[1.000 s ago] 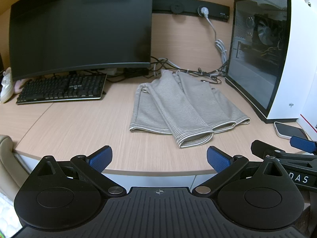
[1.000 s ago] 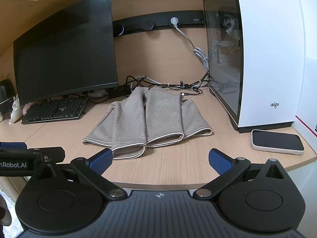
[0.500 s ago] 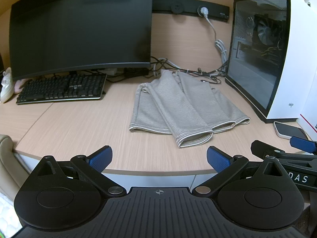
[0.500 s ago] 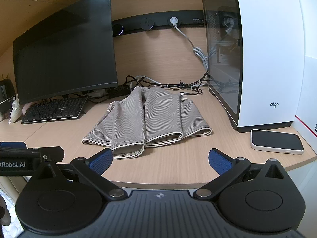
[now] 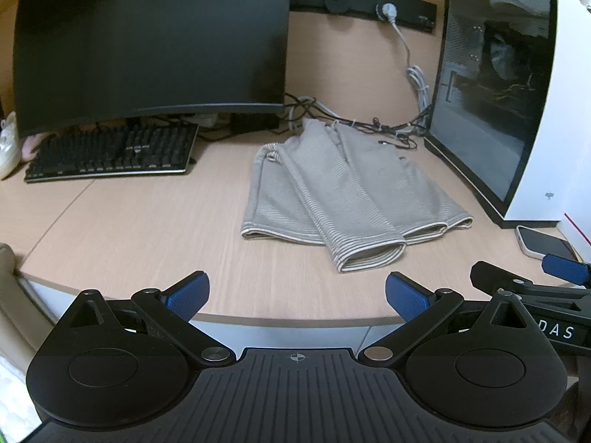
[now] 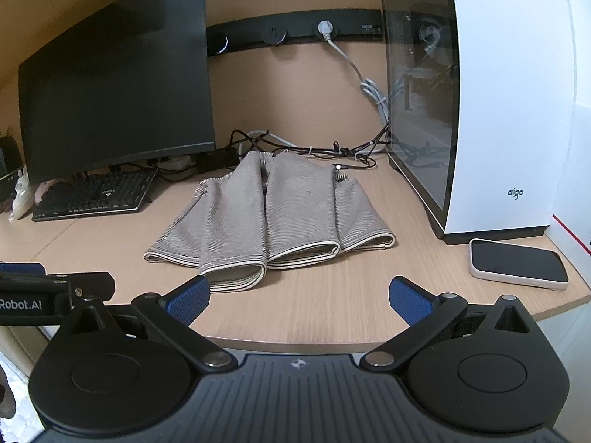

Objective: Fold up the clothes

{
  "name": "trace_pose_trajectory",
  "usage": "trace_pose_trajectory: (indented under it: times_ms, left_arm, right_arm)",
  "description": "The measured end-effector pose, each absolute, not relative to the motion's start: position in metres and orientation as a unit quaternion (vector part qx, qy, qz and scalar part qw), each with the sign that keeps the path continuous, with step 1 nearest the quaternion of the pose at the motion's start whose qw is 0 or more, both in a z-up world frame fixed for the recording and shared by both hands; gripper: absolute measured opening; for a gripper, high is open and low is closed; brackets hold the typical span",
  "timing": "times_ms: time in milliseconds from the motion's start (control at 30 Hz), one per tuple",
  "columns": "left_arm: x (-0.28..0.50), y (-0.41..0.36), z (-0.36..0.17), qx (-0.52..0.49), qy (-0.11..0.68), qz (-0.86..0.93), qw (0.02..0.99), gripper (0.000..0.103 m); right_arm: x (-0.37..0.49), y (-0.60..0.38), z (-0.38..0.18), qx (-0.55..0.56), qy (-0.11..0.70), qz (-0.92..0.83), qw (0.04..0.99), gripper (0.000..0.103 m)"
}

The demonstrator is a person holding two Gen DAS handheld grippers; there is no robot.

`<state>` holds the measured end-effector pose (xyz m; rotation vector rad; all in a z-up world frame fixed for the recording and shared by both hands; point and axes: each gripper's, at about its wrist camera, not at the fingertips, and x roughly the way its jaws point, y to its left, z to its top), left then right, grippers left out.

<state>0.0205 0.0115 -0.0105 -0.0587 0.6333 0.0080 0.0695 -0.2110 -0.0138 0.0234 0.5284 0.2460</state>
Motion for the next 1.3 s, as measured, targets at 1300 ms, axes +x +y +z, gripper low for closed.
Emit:
trace_pose_trajectory:
  times_ms: [1300]
  left_arm:
    - [0.279,0.078,-0.035,-0.050,0.279,-0.241,0.928,0.103]
  right_arm:
    - [0.203,-0.154,-0.009,0.089,0.330,-0.105,0.934,0.103]
